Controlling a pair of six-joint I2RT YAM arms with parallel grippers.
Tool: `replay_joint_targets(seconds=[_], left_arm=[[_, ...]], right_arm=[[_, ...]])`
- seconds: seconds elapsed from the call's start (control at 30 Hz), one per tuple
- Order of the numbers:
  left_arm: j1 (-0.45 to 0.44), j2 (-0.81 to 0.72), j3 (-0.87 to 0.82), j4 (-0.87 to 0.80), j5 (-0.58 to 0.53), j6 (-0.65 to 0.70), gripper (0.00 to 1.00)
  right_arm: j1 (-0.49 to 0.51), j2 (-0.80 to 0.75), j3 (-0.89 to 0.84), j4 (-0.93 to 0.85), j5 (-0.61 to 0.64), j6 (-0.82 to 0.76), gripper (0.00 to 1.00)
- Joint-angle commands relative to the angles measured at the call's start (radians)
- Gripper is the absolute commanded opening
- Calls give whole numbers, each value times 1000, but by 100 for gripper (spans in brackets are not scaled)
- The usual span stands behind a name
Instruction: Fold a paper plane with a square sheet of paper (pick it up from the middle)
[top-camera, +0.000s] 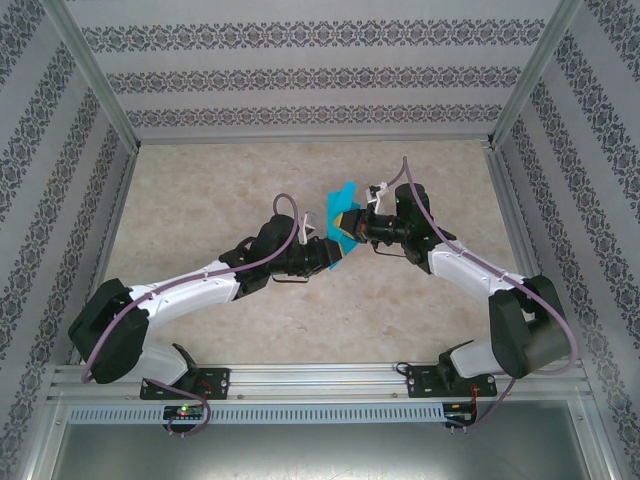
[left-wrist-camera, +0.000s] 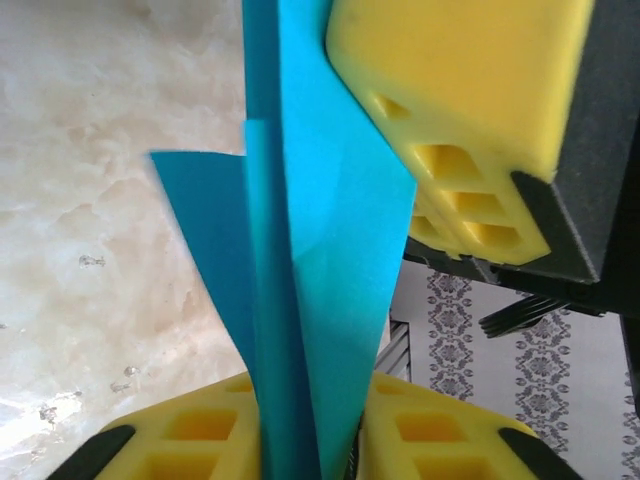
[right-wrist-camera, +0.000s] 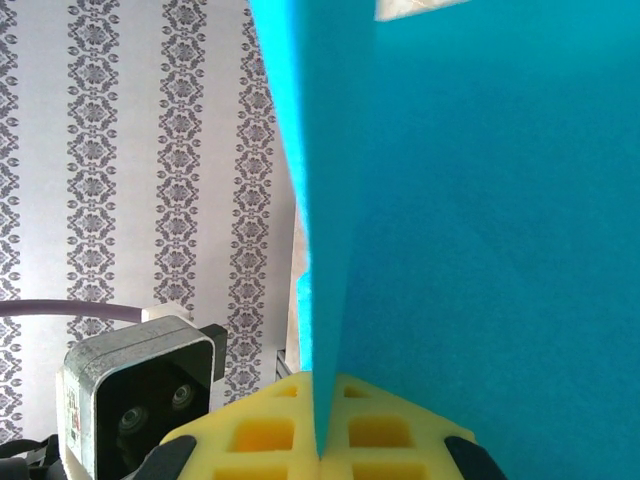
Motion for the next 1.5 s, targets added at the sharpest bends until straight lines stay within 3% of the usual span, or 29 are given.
replay_joint_targets(seconds=[0.0,0.2,0.33,0.53,0.77,0.97,1.17,1.47], left_arm=[[-8,-26,37,-54,-15,52,21],[-8,-38,52,-102,-17,82,12],[-9,-39,65,-123,0,110,8],[-8,-60,123,-319,-59,220,5],[-10,-17,327,-814,-304,525,5],[-66,122,507,-1177,-751,709,7],[-123,224,567,-1265,-985,751,8],[-305,480,561,-1202,-1099,901,10]], right_arm=[[8,11,-5,36,-16,6,2],[8,27,-7,42,-12,0,9],[6,38,-7,36,-7,-16,22],[-20,24,-7,-3,0,-54,37],[-90,-48,1,-248,61,-237,48],[-148,-109,13,-435,113,-381,51],[-227,-148,1,-489,107,-422,58],[-298,-158,21,-529,44,-433,59]])
